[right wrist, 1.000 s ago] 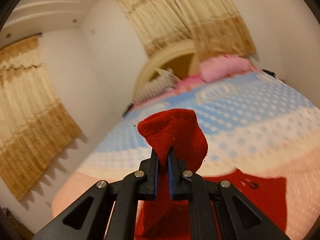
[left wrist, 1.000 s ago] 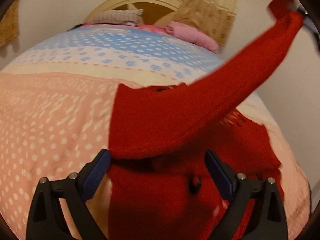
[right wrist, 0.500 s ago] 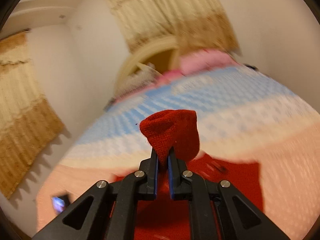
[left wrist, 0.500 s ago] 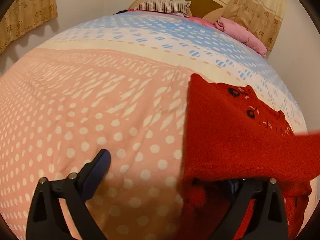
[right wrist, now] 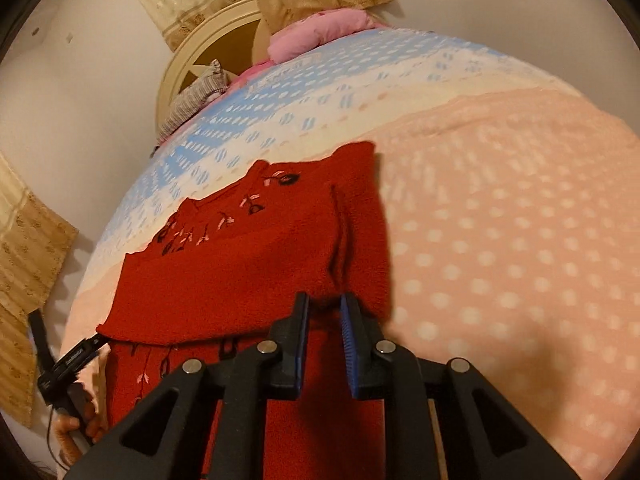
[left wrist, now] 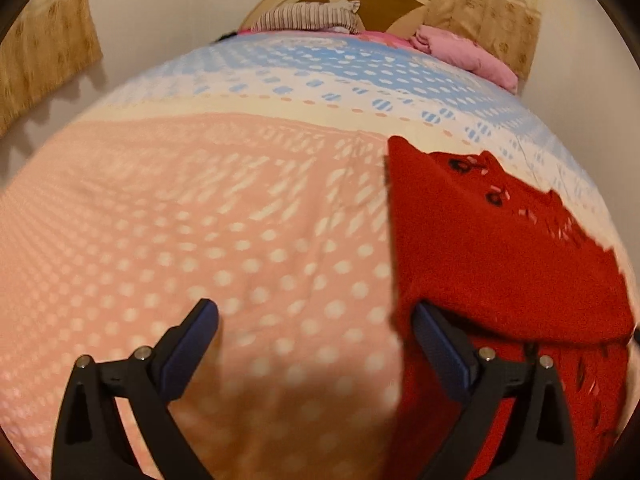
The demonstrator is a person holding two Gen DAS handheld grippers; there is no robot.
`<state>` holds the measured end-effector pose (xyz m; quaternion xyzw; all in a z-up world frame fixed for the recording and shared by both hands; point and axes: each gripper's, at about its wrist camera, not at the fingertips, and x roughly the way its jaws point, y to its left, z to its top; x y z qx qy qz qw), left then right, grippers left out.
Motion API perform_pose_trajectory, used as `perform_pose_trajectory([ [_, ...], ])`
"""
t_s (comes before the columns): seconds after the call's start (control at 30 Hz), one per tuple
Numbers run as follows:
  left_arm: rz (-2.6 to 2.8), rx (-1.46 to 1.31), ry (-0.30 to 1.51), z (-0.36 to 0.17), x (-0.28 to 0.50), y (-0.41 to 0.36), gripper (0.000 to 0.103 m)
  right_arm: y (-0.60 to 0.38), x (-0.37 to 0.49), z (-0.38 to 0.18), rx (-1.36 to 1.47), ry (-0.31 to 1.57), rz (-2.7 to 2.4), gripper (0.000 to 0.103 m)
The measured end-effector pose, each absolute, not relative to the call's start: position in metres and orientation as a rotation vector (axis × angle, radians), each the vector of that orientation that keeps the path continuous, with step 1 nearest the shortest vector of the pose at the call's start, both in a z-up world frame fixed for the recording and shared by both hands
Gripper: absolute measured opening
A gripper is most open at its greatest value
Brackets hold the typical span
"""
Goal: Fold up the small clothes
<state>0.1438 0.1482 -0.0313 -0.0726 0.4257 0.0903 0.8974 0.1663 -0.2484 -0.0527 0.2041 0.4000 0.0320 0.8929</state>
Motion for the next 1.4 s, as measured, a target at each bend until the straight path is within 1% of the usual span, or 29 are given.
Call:
perform_pose_trajectory([
  [0.03,0.179,-0.141,0.876,-0.028,0.140,0.149,0.100,-0.250,0.164,-0.049,0.406,0.823,0.048,0.027],
  [0.1,0.147,-0.147,0.844,-0.018,0.132,0.151,0.100,-0.250,0.162,-0.036,0.367,0.771,0.026,0.054],
  [0.13,0.140,-0.153,0.815,-0.010,0.131,0.151,0.100,-0.248,0.161,-0.030,0.356,0.749,0.026,0.059],
  [0.17,0.143,-0.154,0.790,-0.004,0.130,0.150,0.100,-0.246,0.163,-0.024,0.344,0.721,0.026,0.062],
  [0.27,0.151,-0.152,0.733,0.011,0.142,0.143,0.100,-0.233,0.181,-0.015,0.290,0.684,0.040,0.061],
  [0.33,0.159,-0.147,0.737,0.011,0.161,0.134,0.100,-0.222,0.200,-0.019,0.233,0.721,0.039,0.057],
  [0.37,0.156,-0.142,0.743,0.009,0.170,0.129,0.100,-0.215,0.213,-0.025,0.205,0.750,0.034,0.048],
  [0.4,0.154,-0.131,0.753,0.005,0.180,0.124,0.100,-0.210,0.222,-0.032,0.180,0.779,0.021,0.043],
  [0.43,0.162,-0.113,0.766,0.000,0.189,0.120,0.100,-0.205,0.230,-0.040,0.153,0.814,0.002,0.042],
  [0.47,0.181,-0.088,0.787,-0.008,0.201,0.115,0.100,-0.201,0.238,-0.049,0.127,0.850,-0.023,0.036],
  [0.5,0.195,-0.076,0.809,-0.017,0.209,0.113,0.100,-0.199,0.243,-0.056,0.112,0.880,-0.042,0.021],
  [0.53,0.207,-0.072,0.829,-0.023,0.213,0.113,0.100,-0.199,0.246,-0.059,0.109,0.894,-0.055,0.015],
  [0.57,0.217,-0.077,0.851,-0.029,0.218,0.114,0.100,-0.200,0.245,-0.059,0.120,0.892,-0.047,0.005],
  [0.67,0.214,-0.154,0.859,-0.040,0.219,0.123,0.102,-0.200,0.241,-0.049,0.112,0.842,-0.028,0.004],
  [0.73,0.235,-0.170,0.855,-0.040,0.216,0.127,0.103,-0.198,0.234,-0.038,0.068,0.768,-0.027,0.003],
  [0.8,0.247,-0.183,0.859,-0.043,0.216,0.130,0.103,-0.197,0.235,-0.036,0.042,0.748,-0.046,0.003],
  [0.97,0.255,-0.191,0.868,-0.047,0.217,0.130,0.103,-0.206,0.255,-0.075,0.056,0.836,-0.048,0.004],
  [1.13,0.243,-0.209,0.884,-0.052,0.225,0.131,0.103,-0.213,0.255,-0.072,0.100,0.838,-0.036,0.004],
  [1.27,0.158,-0.235,0.880,-0.045,0.213,0.140,0.103,-0.215,0.234,-0.053,0.138,0.828,-0.046,0.005],
  [1.4,0.028,-0.135,0.846,-0.031,0.175,0.138,0.103,-0.219,0.179,-0.021,0.117,0.761,-0.023,0.005],
])
